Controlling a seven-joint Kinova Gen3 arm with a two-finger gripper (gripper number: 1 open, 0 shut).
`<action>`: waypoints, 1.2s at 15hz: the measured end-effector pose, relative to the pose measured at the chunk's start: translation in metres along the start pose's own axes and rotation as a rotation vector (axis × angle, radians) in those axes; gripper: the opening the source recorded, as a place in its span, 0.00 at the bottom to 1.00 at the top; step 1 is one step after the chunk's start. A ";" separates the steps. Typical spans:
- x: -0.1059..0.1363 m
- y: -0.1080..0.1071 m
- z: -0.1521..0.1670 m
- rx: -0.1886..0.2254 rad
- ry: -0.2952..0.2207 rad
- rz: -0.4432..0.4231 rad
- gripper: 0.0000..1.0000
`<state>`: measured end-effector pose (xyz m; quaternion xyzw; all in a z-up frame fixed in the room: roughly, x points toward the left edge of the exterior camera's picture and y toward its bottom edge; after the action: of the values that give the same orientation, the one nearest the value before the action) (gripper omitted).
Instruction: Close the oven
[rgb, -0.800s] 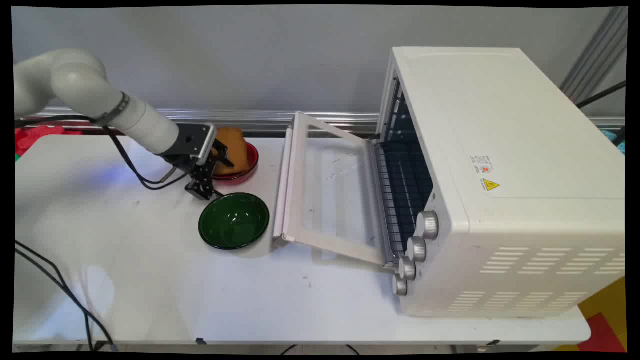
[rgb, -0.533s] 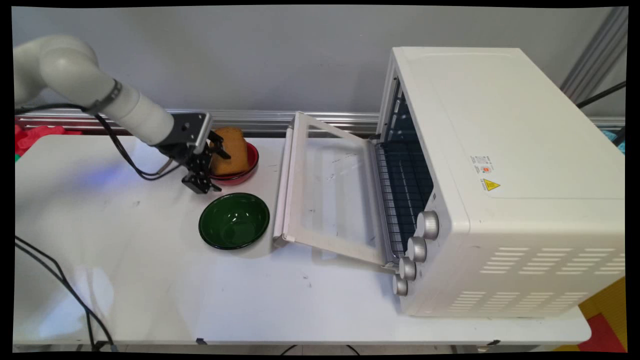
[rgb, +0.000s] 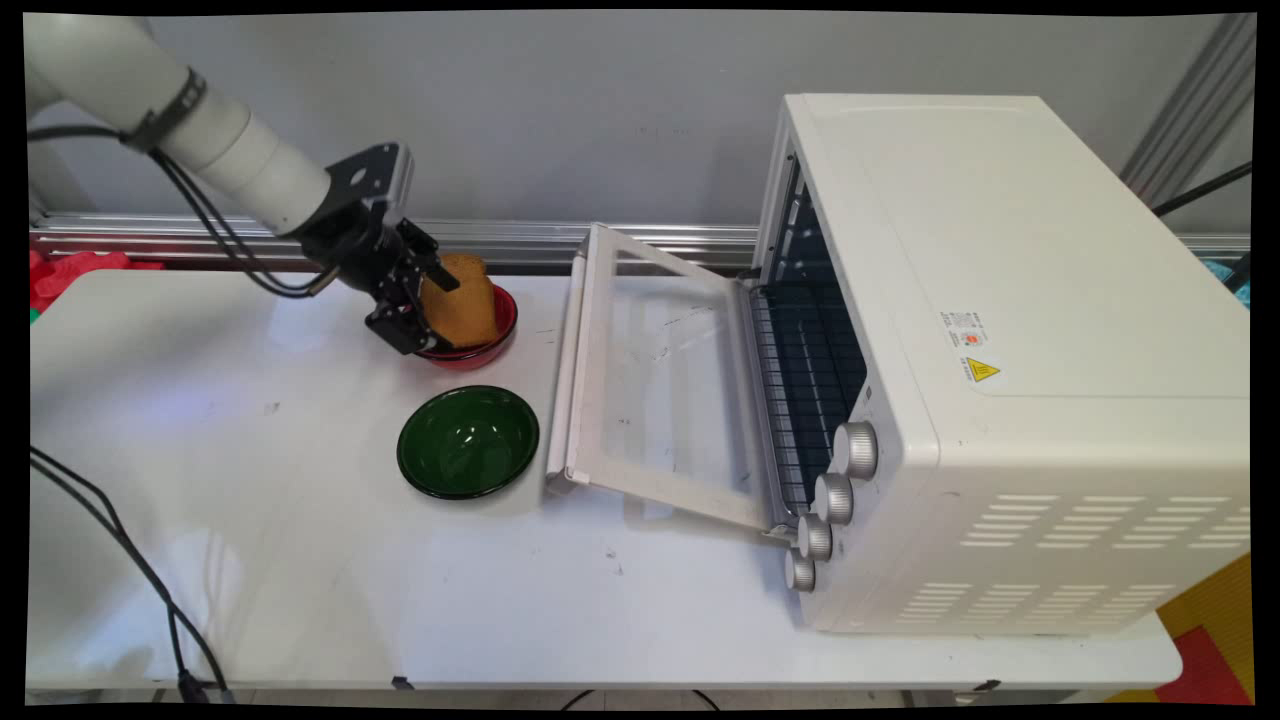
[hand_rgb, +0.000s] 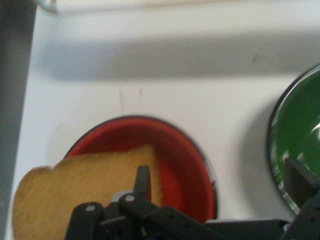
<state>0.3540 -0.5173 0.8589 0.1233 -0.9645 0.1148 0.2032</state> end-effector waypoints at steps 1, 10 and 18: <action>0.007 0.000 -0.003 -0.024 0.013 -0.025 1.00; 0.044 -0.009 -0.010 -0.139 0.091 -0.107 1.00; 0.040 -0.016 -0.003 -0.190 0.079 -0.089 0.00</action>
<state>0.3239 -0.5392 0.8809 0.1414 -0.9559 0.0187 0.2568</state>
